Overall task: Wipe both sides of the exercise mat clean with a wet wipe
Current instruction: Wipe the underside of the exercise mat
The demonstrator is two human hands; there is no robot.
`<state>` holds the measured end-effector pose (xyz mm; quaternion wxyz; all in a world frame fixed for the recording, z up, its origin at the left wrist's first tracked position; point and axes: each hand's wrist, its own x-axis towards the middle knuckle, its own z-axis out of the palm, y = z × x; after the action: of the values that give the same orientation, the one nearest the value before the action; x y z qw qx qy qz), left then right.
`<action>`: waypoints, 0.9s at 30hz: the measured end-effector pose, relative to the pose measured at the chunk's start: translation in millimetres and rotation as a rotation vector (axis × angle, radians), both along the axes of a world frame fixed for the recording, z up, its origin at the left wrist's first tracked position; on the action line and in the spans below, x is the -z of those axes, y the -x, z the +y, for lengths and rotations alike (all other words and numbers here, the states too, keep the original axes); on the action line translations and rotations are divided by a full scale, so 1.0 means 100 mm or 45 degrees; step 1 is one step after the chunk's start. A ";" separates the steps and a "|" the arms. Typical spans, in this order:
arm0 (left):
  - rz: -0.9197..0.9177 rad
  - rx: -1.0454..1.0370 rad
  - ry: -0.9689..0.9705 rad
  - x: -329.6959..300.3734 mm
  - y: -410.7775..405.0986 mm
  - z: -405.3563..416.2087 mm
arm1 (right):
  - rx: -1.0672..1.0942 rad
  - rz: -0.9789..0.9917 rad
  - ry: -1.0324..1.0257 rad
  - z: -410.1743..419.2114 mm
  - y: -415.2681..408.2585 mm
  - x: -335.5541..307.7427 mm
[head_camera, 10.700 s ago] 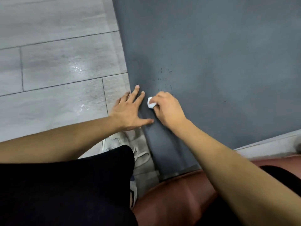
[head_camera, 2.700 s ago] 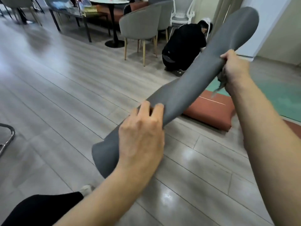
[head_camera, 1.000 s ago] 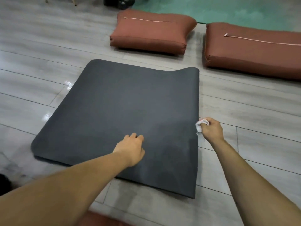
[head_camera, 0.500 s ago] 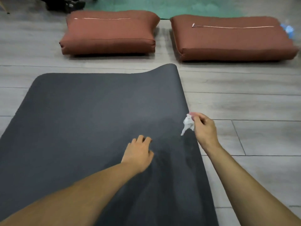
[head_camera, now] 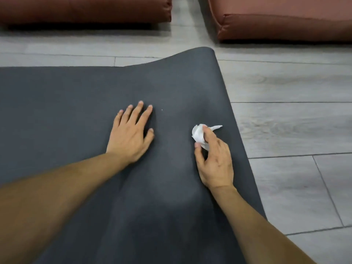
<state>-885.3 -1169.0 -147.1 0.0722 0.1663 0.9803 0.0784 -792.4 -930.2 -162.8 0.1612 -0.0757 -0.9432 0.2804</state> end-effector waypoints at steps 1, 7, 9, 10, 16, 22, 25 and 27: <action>-0.008 0.002 0.019 0.03 0.14 0.01 | 0.001 -0.007 -0.009 0.01 0.00 -0.02; 0.023 0.015 0.181 0.14 0.36 0.05 | -0.103 -0.065 -0.163 0.06 0.08 -0.05; 0.007 0.025 0.208 0.14 0.40 0.05 | -0.093 -0.104 -0.147 0.02 0.09 -0.09; 0.004 0.029 0.209 0.14 0.41 0.05 | -0.076 -0.109 -0.137 0.01 0.10 -0.12; 0.004 0.044 0.191 0.12 0.45 0.04 | -0.071 -0.067 -0.130 -0.01 0.78 -0.68; 0.022 0.044 0.133 0.13 0.48 0.03 | 0.149 0.358 -0.233 0.26 2.38 -1.07; 0.041 0.052 0.129 0.13 0.48 0.02 | 0.204 0.041 -0.304 0.19 2.83 -0.42; 0.060 0.059 0.106 0.15 0.48 0.02 | 0.257 -0.070 -0.201 -0.05 2.94 -0.16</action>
<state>-933.3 -1167.2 -162.0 0.0578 0.1876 0.9800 0.0319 -1086.9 -935.5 -146.8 0.1680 -0.1651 -0.9540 0.1855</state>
